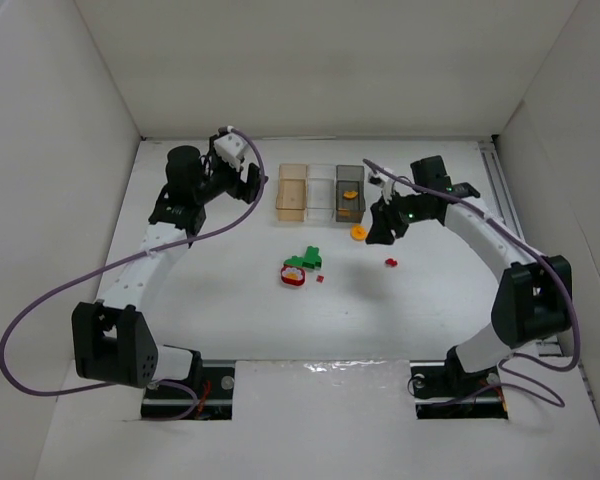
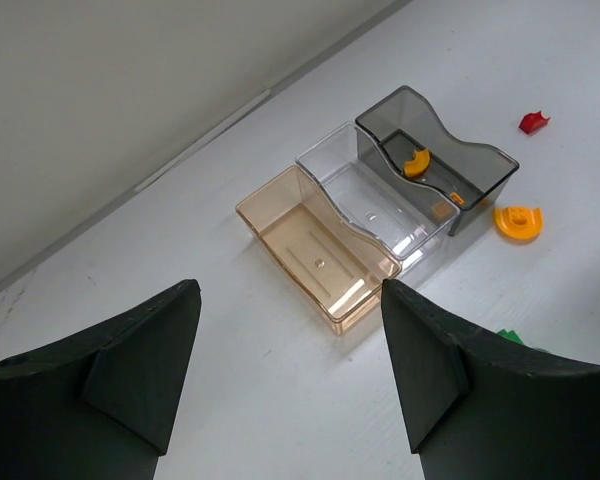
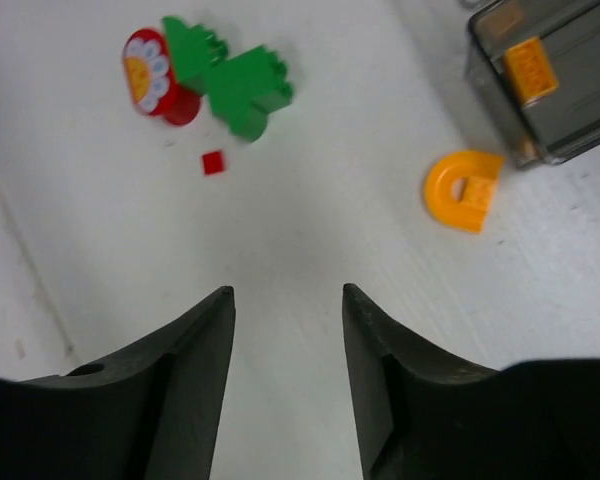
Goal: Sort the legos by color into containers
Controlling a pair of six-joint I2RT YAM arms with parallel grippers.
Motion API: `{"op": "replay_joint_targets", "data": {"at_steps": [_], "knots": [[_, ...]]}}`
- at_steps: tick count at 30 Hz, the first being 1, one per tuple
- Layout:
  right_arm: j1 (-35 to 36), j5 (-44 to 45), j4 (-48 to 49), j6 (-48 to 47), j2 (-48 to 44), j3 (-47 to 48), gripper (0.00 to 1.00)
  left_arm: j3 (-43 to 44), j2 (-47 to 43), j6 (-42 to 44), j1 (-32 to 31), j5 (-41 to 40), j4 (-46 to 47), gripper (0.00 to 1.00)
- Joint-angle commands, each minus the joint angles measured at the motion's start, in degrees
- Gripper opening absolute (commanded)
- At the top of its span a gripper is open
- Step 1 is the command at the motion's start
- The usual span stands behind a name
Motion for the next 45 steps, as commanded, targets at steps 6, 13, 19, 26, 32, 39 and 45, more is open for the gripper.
{"op": "replay_joint_targets", "data": {"at_steps": [6, 13, 19, 26, 32, 39, 45], "knots": [[8.5, 18.6, 23.0, 11.2, 3.7, -1.1, 0.82, 0.2, -2.1, 0.4, 0.0, -2.0, 1.2, 0.70], [9.7, 28.0, 17.1, 16.1, 12.7, 5.2, 0.83, 1.5, -1.6, 1.6, 0.0, -2.6, 0.6, 0.70], [12.1, 33.8, 15.3, 17.4, 13.7, 5.8, 0.81, 1.5, -1.6, 1.6, 0.0, -3.1, 0.6, 0.70], [14.0, 39.8, 16.4, 16.8, 19.1, 7.2, 0.85, 2.0, -1.0, 1.6, 0.0, -3.1, 1.2, 0.70], [12.6, 40.7, 16.6, 15.7, 21.7, 8.3, 0.88, 2.7, -1.0, 2.7, 1.1, -3.1, 0.7, 0.70], [11.4, 40.2, 17.1, 14.0, 22.9, 8.5, 0.88, 2.7, -0.5, 2.7, 1.1, -2.6, 0.7, 0.70], [11.4, 40.2, 15.5, 13.3, 25.3, 11.0, 0.69, 3.3, -0.5, 3.2, 1.8, -2.6, 1.2, 0.70]]}}
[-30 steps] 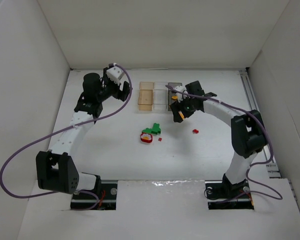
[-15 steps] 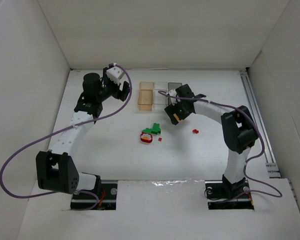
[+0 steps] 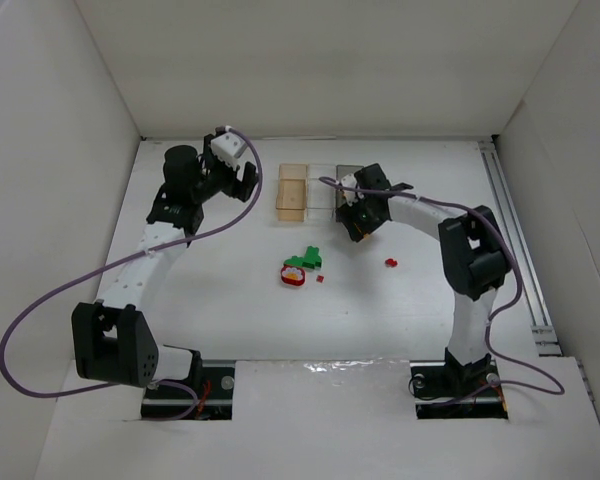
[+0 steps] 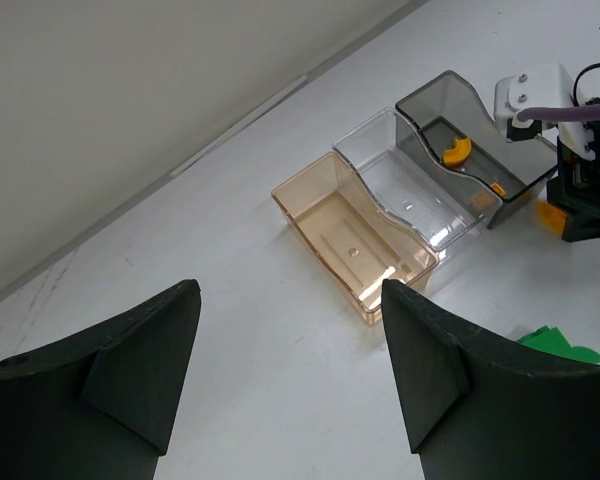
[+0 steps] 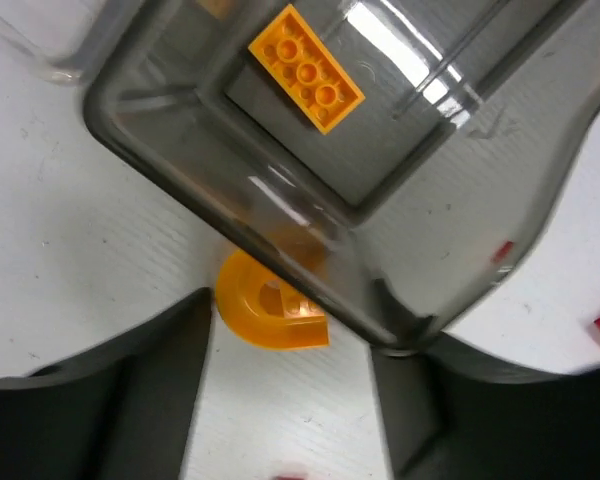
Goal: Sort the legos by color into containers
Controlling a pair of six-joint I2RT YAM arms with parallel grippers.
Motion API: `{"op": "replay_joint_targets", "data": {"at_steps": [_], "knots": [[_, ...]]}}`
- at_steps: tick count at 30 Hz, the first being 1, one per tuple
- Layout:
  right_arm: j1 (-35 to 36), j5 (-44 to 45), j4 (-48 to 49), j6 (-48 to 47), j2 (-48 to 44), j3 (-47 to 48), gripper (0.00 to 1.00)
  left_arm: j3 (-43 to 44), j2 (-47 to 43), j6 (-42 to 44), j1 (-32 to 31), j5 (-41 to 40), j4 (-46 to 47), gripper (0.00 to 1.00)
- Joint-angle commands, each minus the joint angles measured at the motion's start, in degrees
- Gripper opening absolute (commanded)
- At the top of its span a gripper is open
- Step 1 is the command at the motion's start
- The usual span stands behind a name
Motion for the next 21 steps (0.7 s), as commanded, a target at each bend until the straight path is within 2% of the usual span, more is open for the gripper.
{"op": "replay_joint_targets", "data": {"at_steps": [1, 3, 4, 8, 11, 19, 21], "knots": [[0.0, 0.3, -0.9, -0.9, 2.2, 3.3, 0.61, 3.8, 0.1, 0.8, 0.8, 0.6, 2.0, 0.70], [0.5, -0.9, -2.4, -1.4, 3.2, 4.3, 0.50, 4.4, 0.6, 0.8, 1.4, 1.1, 2.0, 0.70], [0.5, -0.9, -3.0, -1.4, 3.7, 4.8, 0.38, 4.4, 0.6, 1.3, 1.4, 1.1, 2.0, 0.70], [0.5, -1.4, -3.6, -2.8, 1.2, 2.0, 0.18, 4.9, 0.6, 1.9, 1.4, 1.1, 1.5, 0.70], [0.5, -2.1, -2.9, -3.4, -3.4, -1.4, 0.07, 4.4, 0.6, 2.4, 1.4, 1.1, 1.5, 0.70], [0.5, -4.9, -6.5, -5.2, -19.8, -4.4, 0.06, 3.9, 0.6, 1.2, 1.4, 2.2, 2.5, 0.70], [-0.1, -5.4, -5.3, -5.2, -20.7, -0.8, 0.06, 3.9, 0.6, 0.7, 1.4, 2.2, 2.5, 0.70]]}}
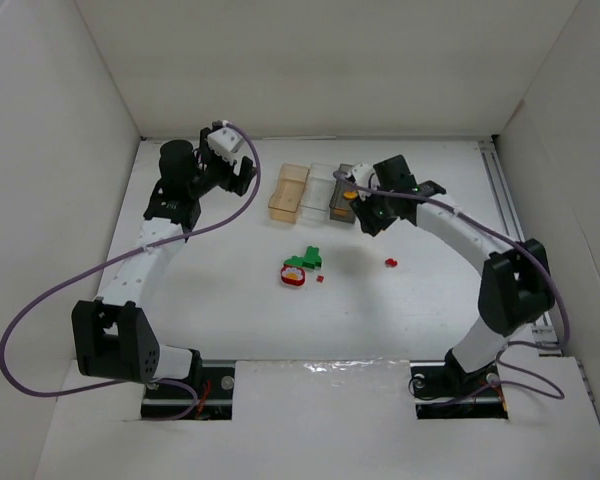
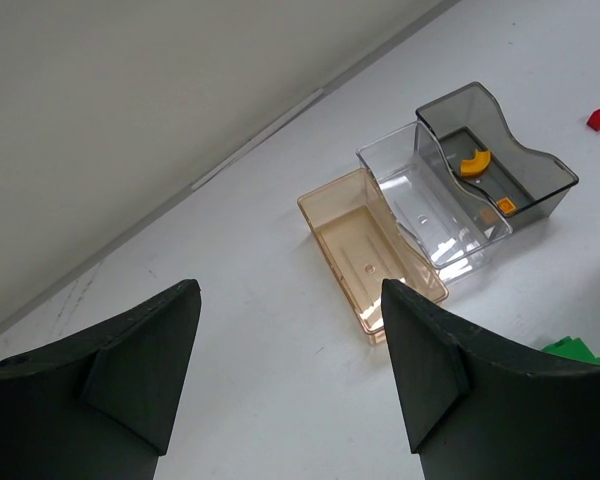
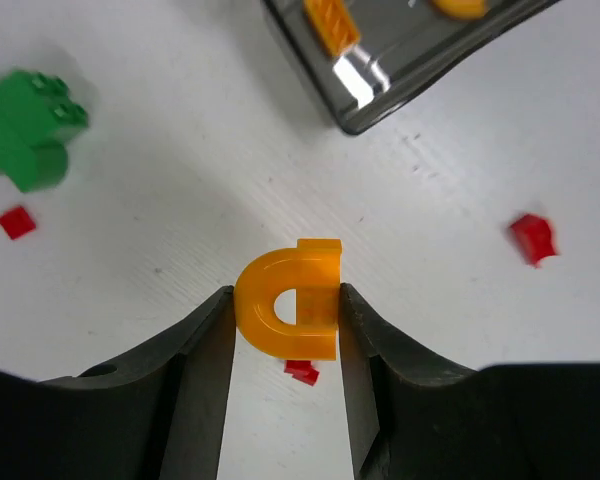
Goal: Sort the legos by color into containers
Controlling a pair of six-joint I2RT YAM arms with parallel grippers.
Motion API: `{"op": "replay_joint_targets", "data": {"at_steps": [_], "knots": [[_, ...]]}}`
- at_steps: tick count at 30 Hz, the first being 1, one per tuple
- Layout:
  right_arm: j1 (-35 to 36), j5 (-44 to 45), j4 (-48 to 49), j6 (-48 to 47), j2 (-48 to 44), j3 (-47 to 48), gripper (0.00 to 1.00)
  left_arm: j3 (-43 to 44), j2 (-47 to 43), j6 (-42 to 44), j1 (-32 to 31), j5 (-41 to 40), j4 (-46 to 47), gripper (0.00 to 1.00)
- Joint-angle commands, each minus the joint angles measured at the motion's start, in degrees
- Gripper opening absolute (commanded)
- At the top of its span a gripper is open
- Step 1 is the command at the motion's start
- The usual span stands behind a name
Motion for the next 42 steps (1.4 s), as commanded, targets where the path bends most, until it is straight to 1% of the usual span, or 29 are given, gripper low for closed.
{"op": "replay_joint_targets", "data": {"at_steps": [1, 2, 3, 4, 6, 7, 13, 15, 17, 18, 21, 22, 24, 25, 26, 29, 30, 33, 34, 35, 36, 38, 42], "knots": [[-0.2, -2.3, 1.3, -1.1, -2.8, 6.1, 0.06, 1.4, -0.5, -1.5, 0.1, 1.5, 2.5, 0.70], [-0.2, -2.3, 0.5, -0.2, -1.3, 8.4, 0.06, 1.4, -0.5, -1.5, 0.1, 1.5, 3.0, 0.70], [-0.2, -2.9, -0.3, 0.5, 0.6, 13.7, 0.06, 1.4, -0.5, -2.2, 0.1, 1.5, 3.0, 0.70], [-0.2, -2.9, -1.0, 1.8, 4.9, 16.2, 0.06, 1.4, 0.1, -2.7, 0.1, 1.5, 3.0, 0.70], [-0.9, -4.2, -1.0, 3.1, 8.6, 21.7, 0.06, 1.4, 0.1, -3.3, 0.1, 1.5, 3.6, 0.70], [-0.9, -4.2, -1.0, 3.7, 11.8, 23.2, 0.06, 2.1, 0.1, -3.3, 0.1, 1.5, 3.6, 0.70], [-2.5, -5.4, -0.1, 4.9, 21.9, 34.1, 0.06, 2.1, 0.1, -3.3, 0.1, -0.4, 2.2, 0.70], [-3.3, -5.4, -0.6, 4.9, 24.6, 35.9, 0.06, 2.1, -0.4, -3.3, 0.1, -0.9, 1.4, 0.70], [-3.9, -5.4, 0.0, 4.9, 25.8, 36.5, 0.09, 1.5, -0.4, -3.8, 0.1, -1.5, 1.4, 0.70], [-3.9, -5.4, 0.0, 4.9, 25.9, 36.5, 0.14, 1.5, -0.4, -3.8, 0.1, -1.5, 1.4, 0.70], [-3.9, -5.4, 0.6, 4.4, 27.2, 37.7, 0.25, 1.0, -0.4, -4.4, 0.1, -1.5, 2.0, 0.70], [-3.9, -5.4, 0.1, 4.4, 27.7, 38.4, 0.34, 1.0, -0.4, -4.4, 0.1, -1.5, 2.0, 0.70], [-3.9, -5.4, 0.1, 4.4, 27.7, 38.4, 0.46, 1.0, -0.4, -4.4, 0.1, -1.5, 2.0, 0.70], [-3.9, -5.4, 0.1, 3.8, 26.5, 38.4, 0.56, 1.0, -0.4, -4.4, 0.1, -1.5, 2.0, 0.70], [-3.9, -5.9, 1.4, 3.8, 25.4, 37.5, 0.61, 1.5, 0.1, -4.4, 0.1, -1.5, 2.0, 0.70], [-5.6, -7.2, 3.0, 3.8, 19.2, 33.2, 0.71, 2.1, 0.7, -3.8, 0.1, -1.5, 2.0, 0.71], [-7.3, -8.1, 3.0, 3.3, 17.7, 32.0, 0.73, 2.1, 0.7, -3.8, 0.1, -1.5, 2.0, 0.71], [-10.7, -10.4, 0.2, 0.0, 13.8, 27.3, 0.71, 2.1, 1.4, -3.8, 0.1, -0.9, 2.0, 0.71], [-13.2, -11.0, -0.8, 0.0, 13.3, 25.6, 0.71, 2.1, 1.4, -3.8, 0.1, -0.4, 2.0, 0.71], [-14.7, -11.5, -2.0, -2.3, 12.6, 24.9, 0.70, 2.6, 1.9, -3.8, 0.1, -0.4, 2.0, 0.71], [-16.0, -11.5, -2.7, -3.5, 12.6, 24.2, 0.66, 2.6, 1.9, -3.8, 0.1, -0.4, 2.0, 0.71], [-19.9, -10.9, -3.3, -6.2, 11.2, 21.6, 0.65, 2.6, 1.9, -3.8, 0.1, -0.4, 2.5, 0.71], [-22.4, -9.6, -7.5, -18.2, 12.7, 20.5, 0.63, 2.1, 1.9, -3.8, 0.1, 0.2, 2.5, 0.71]]}}
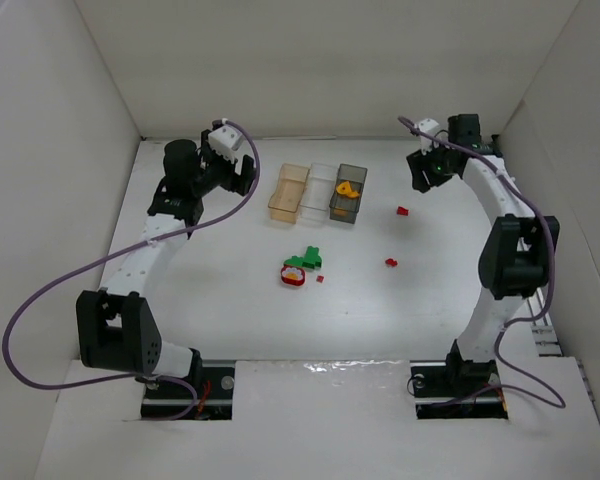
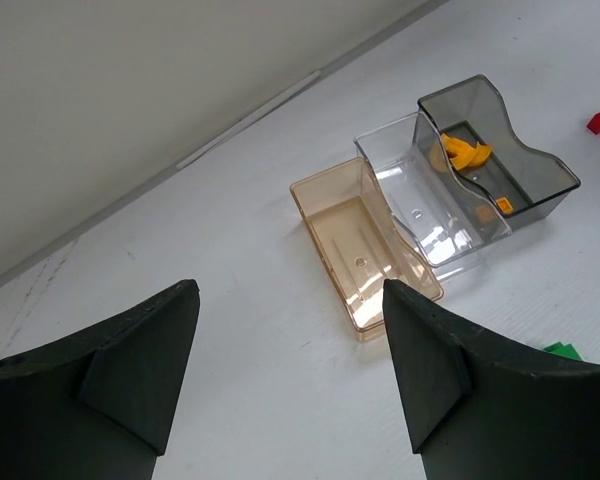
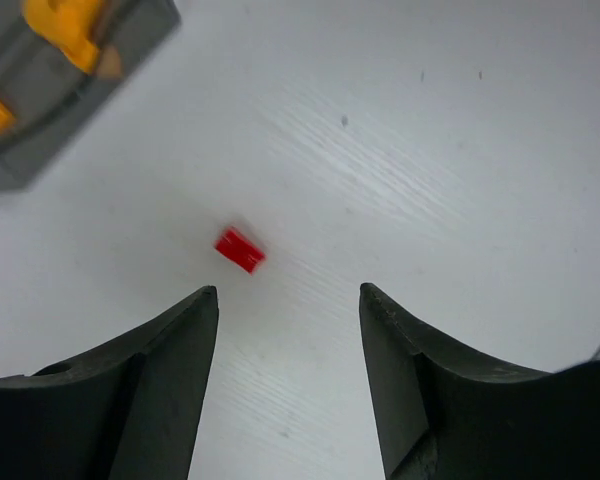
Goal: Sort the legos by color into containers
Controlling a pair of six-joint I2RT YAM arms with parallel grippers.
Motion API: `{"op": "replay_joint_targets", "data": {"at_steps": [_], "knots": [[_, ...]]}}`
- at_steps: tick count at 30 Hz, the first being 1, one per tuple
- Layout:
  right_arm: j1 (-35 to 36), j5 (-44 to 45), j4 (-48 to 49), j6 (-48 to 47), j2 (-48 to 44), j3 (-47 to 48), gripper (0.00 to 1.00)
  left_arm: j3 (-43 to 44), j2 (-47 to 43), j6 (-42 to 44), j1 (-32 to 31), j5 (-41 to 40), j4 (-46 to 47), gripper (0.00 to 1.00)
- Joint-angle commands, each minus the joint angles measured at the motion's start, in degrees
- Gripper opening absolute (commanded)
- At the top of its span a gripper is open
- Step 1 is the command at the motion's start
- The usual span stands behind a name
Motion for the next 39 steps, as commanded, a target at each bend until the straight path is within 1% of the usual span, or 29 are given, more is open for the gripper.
{"op": "replay_joint_targets", "data": {"at_steps": [1, 3, 4, 6, 11, 12, 17, 20, 29, 35, 38, 39], "knots": [[0.0, -0.2, -5.1, -11.5, 1.7, -1.4, 0.63, 1.9, -0.7, -0.4, 0.1, 1.3, 2.1, 0.71], [0.0, 0.5, -6.6, -14.1, 3.2, -0.2, 0.63, 1.9, -0.2, -0.4, 0.1, 1.3, 2.1, 0.71], [0.0, -0.3, -7.7, -17.1, 5.2, 0.6, 0.63, 1.9, -0.2, -0.9, 0.1, 1.3, 2.1, 0.71], [-0.7, -2.2, -9.8, -20.1, 6.4, 2.0, 0.63, 2.4, 0.3, -0.9, 0.1, 1.3, 2.1, 0.71], [-2.5, -4.9, -15.2, -35.2, 8.8, 3.7, 0.68, 2.4, 0.3, 0.2, 0.1, 1.3, 1.6, 0.71], [-3.1, -4.9, -15.2, -36.2, 9.6, 3.7, 0.68, 2.4, 0.3, 0.2, 0.1, 1.3, 1.6, 0.71], [-3.6, -3.9, -15.7, -38.3, 12.5, 7.6, 0.68, 1.9, 0.3, 0.2, 0.1, 1.3, 1.6, 0.71], [-3.0, -3.4, -18.6, -40.9, 15.5, 10.7, 0.68, 1.9, 0.3, 0.2, 0.1, 1.3, 1.6, 0.71], [0.8, -3.4, -21.4, -45.3, 17.8, 11.3, 0.67, 1.9, 0.3, 0.8, 0.1, 0.8, 1.1, 0.71], [1.9, -2.8, -22.1, -45.3, 20.4, 13.4, 0.67, 1.9, 0.3, 0.8, 0.1, 0.2, 1.1, 0.71], [2.5, -2.8, -23.1, -45.3, 21.9, 14.7, 0.60, 1.9, 0.3, 0.3, 0.1, 0.2, 1.1, 0.71], [2.5, -2.8, -23.1, -45.3, 22.7, 15.4, 0.52, 1.9, 0.3, 0.3, 0.1, 0.2, 1.1, 0.71]]}}
